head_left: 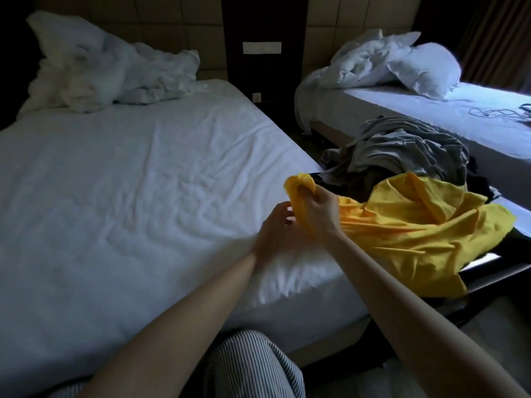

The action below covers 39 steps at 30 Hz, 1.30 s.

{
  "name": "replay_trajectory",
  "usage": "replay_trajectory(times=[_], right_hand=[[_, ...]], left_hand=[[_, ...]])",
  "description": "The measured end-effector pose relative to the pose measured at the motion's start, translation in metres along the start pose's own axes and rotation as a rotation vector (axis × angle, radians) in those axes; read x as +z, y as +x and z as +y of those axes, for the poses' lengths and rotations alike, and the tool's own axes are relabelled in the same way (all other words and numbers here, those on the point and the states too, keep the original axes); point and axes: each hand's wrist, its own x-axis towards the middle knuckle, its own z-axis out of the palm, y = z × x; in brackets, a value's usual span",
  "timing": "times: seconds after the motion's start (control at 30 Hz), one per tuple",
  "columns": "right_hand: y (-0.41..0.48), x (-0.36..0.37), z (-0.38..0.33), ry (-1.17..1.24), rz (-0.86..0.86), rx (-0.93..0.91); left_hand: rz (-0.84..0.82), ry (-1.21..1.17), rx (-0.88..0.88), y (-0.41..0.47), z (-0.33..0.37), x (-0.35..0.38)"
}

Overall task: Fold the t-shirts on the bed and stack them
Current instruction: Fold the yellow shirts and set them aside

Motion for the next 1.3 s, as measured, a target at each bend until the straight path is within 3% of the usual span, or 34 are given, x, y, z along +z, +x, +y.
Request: replay_trajectory(times=[0.07, 0.1, 0.2, 0.27, 0.33, 0.4, 0.47, 0.53, 0.6, 0.73, 0.8, 0.87, 0.93, 1.0, 1.03, 1.1, 1.17, 1.23, 1.3], right_hand=[[0.004, 0.024, -0.020, 0.146, -0.011, 0.055], [0.006, 0.034, -0.030, 0.188, -0.029, 0.095], [0.005, 0.060, -0.056, 0.354, -0.183, 0.193], [0.001, 0.072, -0.066, 0.385, -0.298, 0.137], [0.001, 0.075, -0.064, 0.187, -0.324, -0.055], [0.006, 0.072, -0.050, -0.205, -0.327, -0.261], [0.005, 0.071, -0.031, -0.463, -0.529, -0.182], [-0.009, 0.078, -0.014, -0.538, -0.755, -0.057], [-0.019, 0.089, -0.006, -0.526, -0.677, -0.129], [-0.018, 0.102, -0.025, -0.298, -0.321, -0.191], [-0.018, 0.106, -0.040, -0.250, -0.292, -0.237], [-0.025, 0.109, -0.049, -0.309, -0.516, -0.256], [-0.037, 0.109, -0.048, -0.504, -0.951, -0.283], [-0.050, 0.105, -0.047, -0.693, -1.295, -0.317], [-0.053, 0.104, -0.045, -0.714, -1.361, -0.322], [-0.053, 0.102, -0.048, -0.648, -1.311, -0.285], [-0.048, 0.104, -0.051, -0.484, -1.082, -0.215], [-0.042, 0.107, -0.048, -0.433, -0.786, -0.166], [-0.038, 0.108, -0.042, -0.666, -0.711, -0.132]], left_hand=[[-0.025, -0.384, -0.112, -0.007, 0.017, -0.002], [-0.039, -0.447, -0.107, -0.007, 0.023, -0.004], [0.109, -0.509, -0.053, -0.008, 0.036, -0.019], [0.289, -0.492, -0.015, -0.006, 0.042, -0.042], [0.462, -0.439, -0.001, -0.005, 0.045, -0.074], [0.579, -0.486, -0.056, -0.006, 0.045, -0.113], [0.627, -0.549, -0.195, -0.014, 0.044, -0.151], [0.599, -0.525, -0.292, -0.029, 0.042, -0.182], [0.602, -0.435, -0.334, -0.046, 0.034, -0.208], [0.718, -0.370, -0.337, -0.072, 0.027, -0.243], [0.820, -0.280, -0.347, -0.079, 0.029, -0.253], [0.879, -0.207, -0.366, -0.087, 0.030, -0.259], [0.878, -0.178, -0.400, -0.098, 0.028, -0.265], [0.788, -0.274, -0.417, -0.109, 0.026, -0.270], [0.715, -0.362, -0.415, -0.113, 0.028, -0.270], [0.585, -0.478, -0.426, -0.119, 0.031, -0.267], [0.498, -0.400, -0.458, -0.120, 0.034, -0.262], [0.529, -0.117, -0.469, -0.118, 0.030, -0.259], [0.651, 0.255, -0.458, -0.116, 0.023, -0.262]])
